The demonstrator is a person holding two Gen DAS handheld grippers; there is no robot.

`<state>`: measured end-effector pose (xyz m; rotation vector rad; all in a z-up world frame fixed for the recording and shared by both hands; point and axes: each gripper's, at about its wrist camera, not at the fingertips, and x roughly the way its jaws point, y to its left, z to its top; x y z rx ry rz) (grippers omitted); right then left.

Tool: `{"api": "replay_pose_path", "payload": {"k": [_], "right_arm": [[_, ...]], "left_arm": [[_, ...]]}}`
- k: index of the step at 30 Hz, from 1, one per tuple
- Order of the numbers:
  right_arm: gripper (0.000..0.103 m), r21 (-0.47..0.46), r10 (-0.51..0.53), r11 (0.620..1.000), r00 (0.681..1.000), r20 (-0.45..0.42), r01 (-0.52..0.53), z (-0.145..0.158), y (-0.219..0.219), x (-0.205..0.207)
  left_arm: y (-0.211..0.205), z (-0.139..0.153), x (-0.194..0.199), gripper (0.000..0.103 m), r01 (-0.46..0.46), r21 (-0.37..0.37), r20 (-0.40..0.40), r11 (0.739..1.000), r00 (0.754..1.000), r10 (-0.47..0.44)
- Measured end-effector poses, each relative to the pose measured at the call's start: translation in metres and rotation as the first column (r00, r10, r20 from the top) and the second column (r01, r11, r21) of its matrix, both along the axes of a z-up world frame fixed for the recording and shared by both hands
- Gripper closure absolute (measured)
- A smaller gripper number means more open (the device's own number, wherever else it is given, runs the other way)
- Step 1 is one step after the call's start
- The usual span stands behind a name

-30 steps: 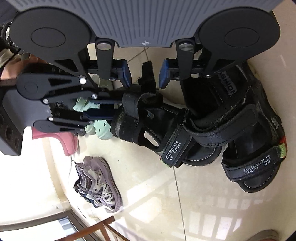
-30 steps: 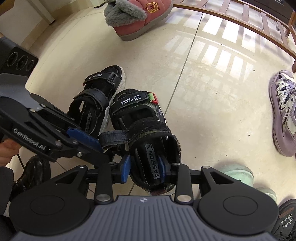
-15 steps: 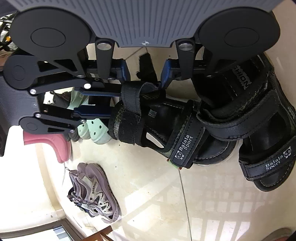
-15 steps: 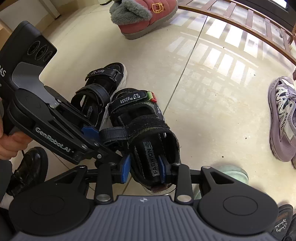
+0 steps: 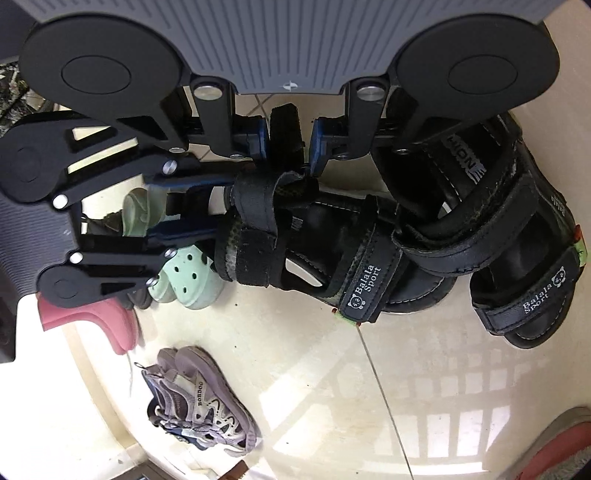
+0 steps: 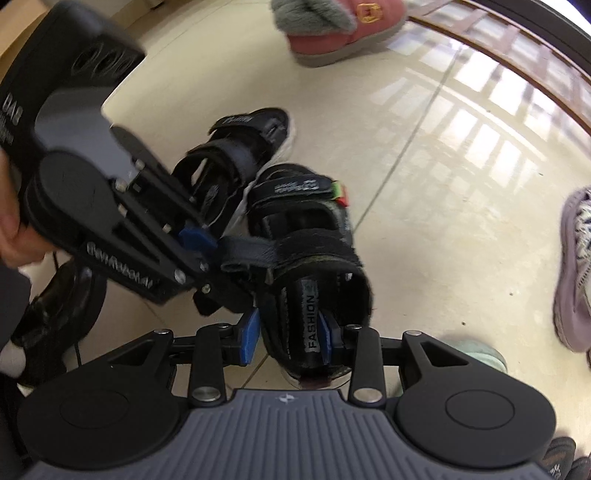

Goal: Organize scattered shoes

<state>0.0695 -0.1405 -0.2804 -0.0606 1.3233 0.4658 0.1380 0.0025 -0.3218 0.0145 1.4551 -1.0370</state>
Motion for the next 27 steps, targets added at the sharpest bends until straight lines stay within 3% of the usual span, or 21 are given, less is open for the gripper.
{"api": "replay_pose_path", "payload": {"k": [4,6,7,8,18,27], "right_arm": [[0.065,-0.043,0.017,0.999,1.000,0.011,-0.017,-0.009,0.012,-0.001],[0.075,-0.035,0.003,0.999,1.000,0.010,-0.003,-0.011,0.015,-0.001],[0.084,-0.024,-0.012,1.000,1.000,0.006,0.012,-0.012,0.016,-0.001],[0.086,-0.017,-0.024,1.000,1.000,0.005,0.025,-0.011,0.016,-0.002],[0.087,-0.028,-0.082,0.996,0.997,0.014,0.082,-0.011,0.019,-0.005],[0.086,-0.052,-0.101,0.993,0.994,0.035,0.103,-0.012,0.022,-0.008]], "left_arm": [[-0.001,0.000,-0.005,0.080,0.024,0.035,0.026,0.999,0.999,-0.025],[-0.002,0.000,-0.006,0.080,0.026,0.046,0.031,0.999,0.999,-0.028],[-0.003,0.000,-0.007,0.080,0.026,0.051,0.033,0.998,0.999,-0.028],[-0.003,0.000,-0.007,0.080,0.026,0.056,0.035,0.998,0.999,-0.028],[-0.009,-0.003,-0.008,0.079,0.012,0.097,0.025,0.995,1.000,-0.014],[-0.006,0.002,-0.014,0.084,0.042,0.091,0.025,0.995,0.999,-0.045]]}}
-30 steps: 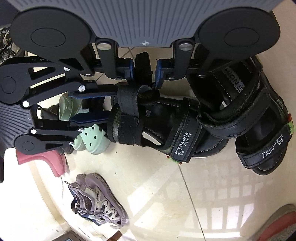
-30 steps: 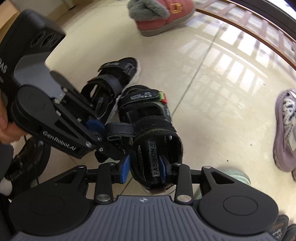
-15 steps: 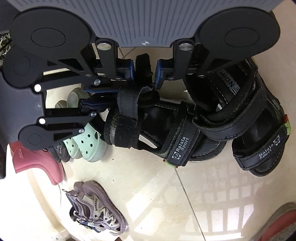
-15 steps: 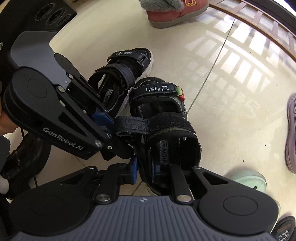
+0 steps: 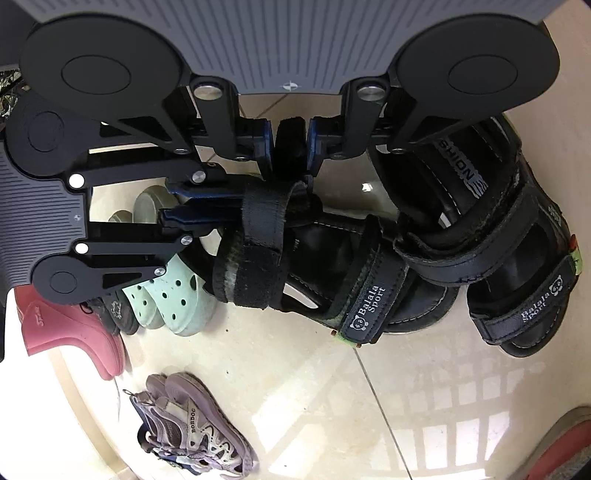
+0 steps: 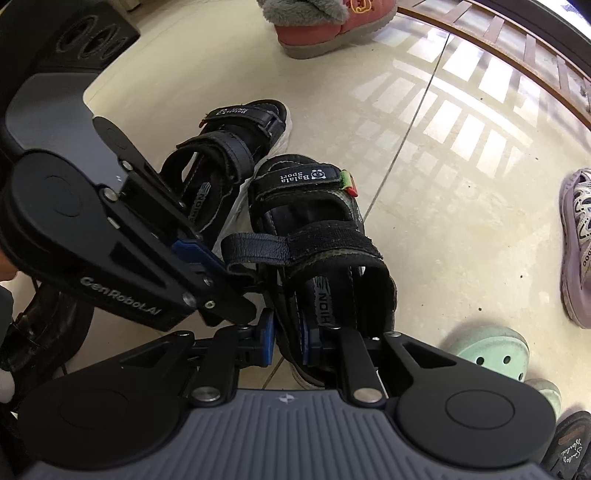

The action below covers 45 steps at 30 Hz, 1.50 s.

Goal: Organize scattered shoes

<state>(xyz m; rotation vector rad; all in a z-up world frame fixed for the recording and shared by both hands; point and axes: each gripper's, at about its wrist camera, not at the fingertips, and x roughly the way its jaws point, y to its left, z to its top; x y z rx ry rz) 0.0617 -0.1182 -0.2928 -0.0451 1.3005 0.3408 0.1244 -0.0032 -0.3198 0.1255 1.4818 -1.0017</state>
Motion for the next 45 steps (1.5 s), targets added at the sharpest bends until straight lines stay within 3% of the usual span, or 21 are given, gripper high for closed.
{"api": "replay_pose_path", "payload": {"k": [45], "right_arm": [[0.076,-0.020,-0.027,0.999,1.000,0.005,0.027,-0.005,0.004,-0.006]], "left_arm": [[0.035,0.011,-0.008,0.088,0.029,0.031,0.016,0.999,0.999,-0.030]]}}
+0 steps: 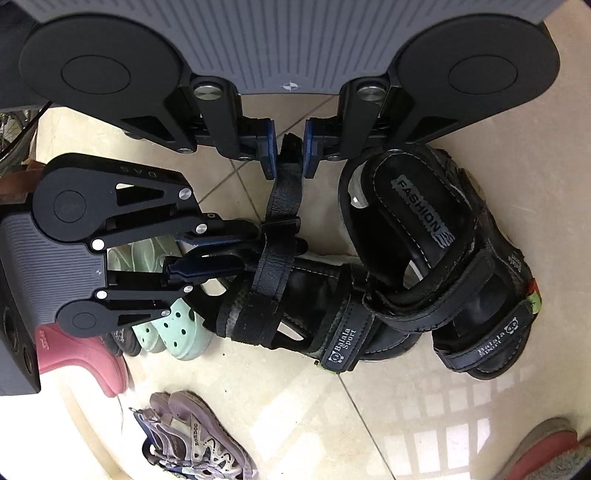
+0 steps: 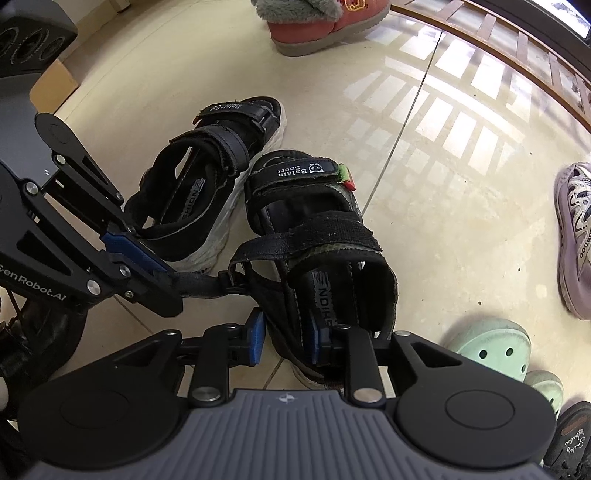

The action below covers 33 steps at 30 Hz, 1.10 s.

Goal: Organize scattered shoes

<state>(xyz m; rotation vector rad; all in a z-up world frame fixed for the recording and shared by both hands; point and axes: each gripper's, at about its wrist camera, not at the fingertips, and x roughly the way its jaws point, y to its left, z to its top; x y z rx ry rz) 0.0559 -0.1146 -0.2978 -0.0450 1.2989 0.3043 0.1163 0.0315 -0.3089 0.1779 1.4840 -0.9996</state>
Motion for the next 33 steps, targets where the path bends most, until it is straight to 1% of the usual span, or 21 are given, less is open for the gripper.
{"api": "replay_pose_path", "payload": {"k": [6,8,12,14,17,18,23,25,28,30,33], "right_arm": [[0.073,0.000,0.001,1.000,1.000,-0.015,-0.001,-0.002,-0.003,-0.001],[0.073,-0.005,0.002,1.000,1.000,-0.018,-0.002,-0.003,-0.003,-0.001],[0.074,0.002,0.003,1.000,1.000,-0.018,-0.003,-0.003,-0.003,-0.002],[0.076,0.017,-0.002,1.000,1.000,-0.018,0.003,-0.004,-0.005,-0.001],[0.075,0.046,-0.019,0.999,1.000,-0.021,0.020,-0.002,-0.009,0.000],[0.075,0.052,-0.022,0.998,1.000,-0.020,0.023,-0.001,-0.010,0.001],[0.065,0.074,-0.038,0.996,0.999,0.003,0.038,0.007,-0.013,-0.001],[0.065,0.076,-0.037,0.996,0.999,0.003,0.037,0.007,-0.012,-0.001],[0.065,0.078,-0.032,0.996,0.999,0.000,0.032,0.006,-0.010,0.000],[0.065,0.079,-0.028,0.996,1.000,-0.002,0.028,0.005,-0.009,0.001],[0.065,0.080,-0.023,0.997,1.000,-0.006,0.023,0.004,-0.008,0.002]], "left_arm": [[0.001,0.014,0.008,0.089,-0.025,-0.029,-0.001,0.999,1.000,0.025],[0.001,0.018,0.012,0.099,-0.034,-0.036,0.003,0.999,0.999,0.034],[0.002,0.022,0.022,0.099,-0.066,-0.040,-0.003,0.997,0.998,0.065],[0.000,0.022,0.024,0.099,-0.065,-0.037,-0.005,0.997,0.998,0.065],[-0.005,0.020,0.024,0.099,-0.066,-0.039,-0.005,0.997,0.998,0.065],[-0.005,0.020,0.025,0.098,-0.070,-0.041,-0.008,0.997,0.998,0.069],[-0.003,0.015,0.031,0.088,-0.121,-0.034,-0.039,0.992,0.992,0.120],[-0.002,0.012,0.033,0.085,-0.143,-0.031,-0.055,0.989,0.988,0.141],[-0.002,0.007,0.033,0.076,-0.163,-0.022,-0.078,0.986,0.984,0.161],[0.000,0.003,0.034,0.075,-0.187,-0.021,-0.108,0.982,0.977,0.184],[0.004,0.002,0.036,0.071,-0.209,-0.025,-0.134,0.978,0.970,0.204]]}}
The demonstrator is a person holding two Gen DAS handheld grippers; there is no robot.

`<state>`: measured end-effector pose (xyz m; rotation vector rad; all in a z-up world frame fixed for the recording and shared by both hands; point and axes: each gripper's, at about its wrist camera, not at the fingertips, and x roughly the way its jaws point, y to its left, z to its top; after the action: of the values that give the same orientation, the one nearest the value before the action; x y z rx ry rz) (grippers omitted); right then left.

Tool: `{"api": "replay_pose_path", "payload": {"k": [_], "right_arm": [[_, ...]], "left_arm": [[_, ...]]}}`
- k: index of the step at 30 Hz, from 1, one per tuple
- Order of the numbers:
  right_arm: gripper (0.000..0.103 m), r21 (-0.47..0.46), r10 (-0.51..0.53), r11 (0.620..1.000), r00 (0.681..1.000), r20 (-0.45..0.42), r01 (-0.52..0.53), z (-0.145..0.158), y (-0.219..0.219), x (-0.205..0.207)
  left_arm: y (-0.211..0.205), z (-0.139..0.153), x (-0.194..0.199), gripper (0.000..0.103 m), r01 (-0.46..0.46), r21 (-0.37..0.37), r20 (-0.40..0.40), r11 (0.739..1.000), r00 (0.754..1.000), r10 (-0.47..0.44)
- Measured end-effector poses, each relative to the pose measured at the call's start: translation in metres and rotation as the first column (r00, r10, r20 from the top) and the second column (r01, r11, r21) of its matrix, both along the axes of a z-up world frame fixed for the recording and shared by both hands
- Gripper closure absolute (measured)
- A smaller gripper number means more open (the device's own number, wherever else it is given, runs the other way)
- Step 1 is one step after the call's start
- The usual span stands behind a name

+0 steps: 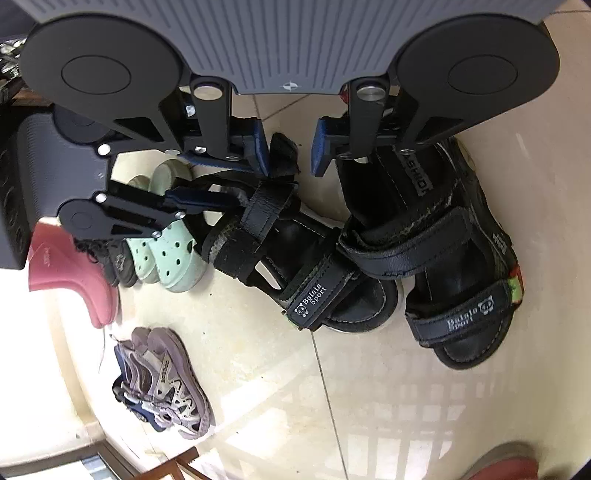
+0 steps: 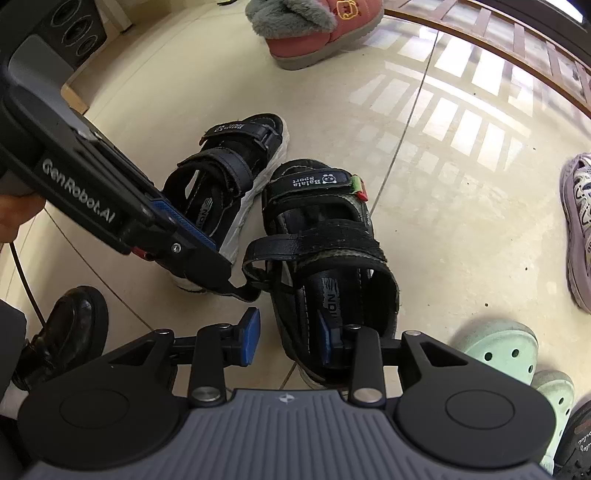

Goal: Organize scattered shoes

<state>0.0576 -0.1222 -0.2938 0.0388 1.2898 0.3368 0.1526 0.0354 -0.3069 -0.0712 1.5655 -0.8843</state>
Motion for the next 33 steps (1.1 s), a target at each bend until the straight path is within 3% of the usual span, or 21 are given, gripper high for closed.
{"api": "replay_pose_path", "payload": {"k": [15,17,22,29,33], "right_arm": [[0.066,-0.013,0.004,1.000,1.000,0.004,-0.004,-0.001,-0.001,0.001],[0.074,-0.039,0.004,0.999,1.000,0.011,-0.004,-0.002,-0.001,0.000],[0.079,-0.005,-0.034,0.999,0.999,-0.009,0.034,-0.003,-0.011,0.001],[0.080,0.009,-0.032,0.999,0.999,-0.012,0.032,-0.004,-0.013,0.000],[0.080,0.013,-0.035,0.999,0.999,-0.014,0.035,-0.004,-0.013,0.000]], "left_arm": [[-0.015,-0.011,-0.011,0.062,0.053,0.019,-0.061,0.998,0.997,-0.051],[-0.016,-0.012,-0.013,0.062,0.063,0.021,-0.067,0.998,0.996,-0.061],[-0.018,-0.014,-0.019,0.062,0.076,0.021,-0.082,0.997,0.994,-0.074],[-0.013,-0.026,-0.013,0.062,-0.028,-0.001,-0.147,1.000,0.989,0.028],[-0.016,-0.028,-0.012,0.063,-0.045,0.003,-0.137,0.999,0.990,0.044]]}}
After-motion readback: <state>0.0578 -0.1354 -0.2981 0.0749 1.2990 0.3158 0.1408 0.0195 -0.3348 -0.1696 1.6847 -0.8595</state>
